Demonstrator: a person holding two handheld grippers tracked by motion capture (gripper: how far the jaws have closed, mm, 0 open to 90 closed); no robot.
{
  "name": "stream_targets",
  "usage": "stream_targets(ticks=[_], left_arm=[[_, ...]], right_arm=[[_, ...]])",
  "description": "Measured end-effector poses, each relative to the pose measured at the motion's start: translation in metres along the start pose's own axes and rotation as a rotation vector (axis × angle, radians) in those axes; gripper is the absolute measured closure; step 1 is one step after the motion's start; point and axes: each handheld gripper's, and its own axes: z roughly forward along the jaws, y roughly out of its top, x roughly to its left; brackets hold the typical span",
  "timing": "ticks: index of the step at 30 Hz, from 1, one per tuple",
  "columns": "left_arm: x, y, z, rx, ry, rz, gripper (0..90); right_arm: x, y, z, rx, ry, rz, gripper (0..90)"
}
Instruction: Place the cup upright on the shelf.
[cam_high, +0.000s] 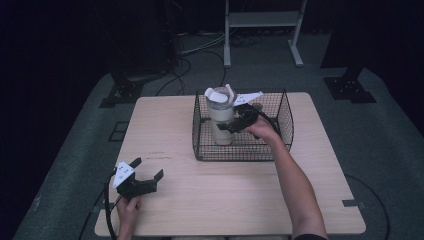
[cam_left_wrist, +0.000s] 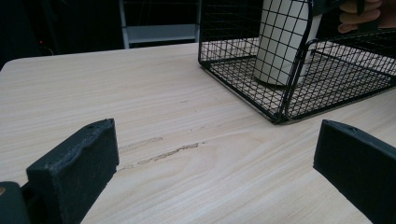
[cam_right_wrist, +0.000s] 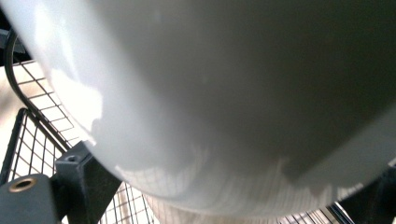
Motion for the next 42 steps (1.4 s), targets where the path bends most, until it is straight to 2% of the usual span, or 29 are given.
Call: stream_targets(ticks=[5, 16, 24, 42], left_arm=[[0.000, 0.000, 0.000, 0.004, 0.003, 0.004, 0.0], [-0.001, 0.000, 0.000, 0.001, 0.004, 0.002, 0.0], [-0.001, 0.000, 0.001, 0.004, 0.006, 0.001, 0.0], [-0.002, 0.000, 0.002, 0.012, 0.011, 0.007, 0.0]], right_arm=[[0.000, -0.003, -0.008, 0.014, -0.002, -0.007, 7.7], [0.003, -0.002, -0.013, 0.040, -0.010, -0.020, 8.1], [0.004, -0.001, -0.021, 0.030, -0.012, -0.015, 8.7], [0.009, 0.003, -0.053, 0.060, -0.035, -0.003, 8.8]])
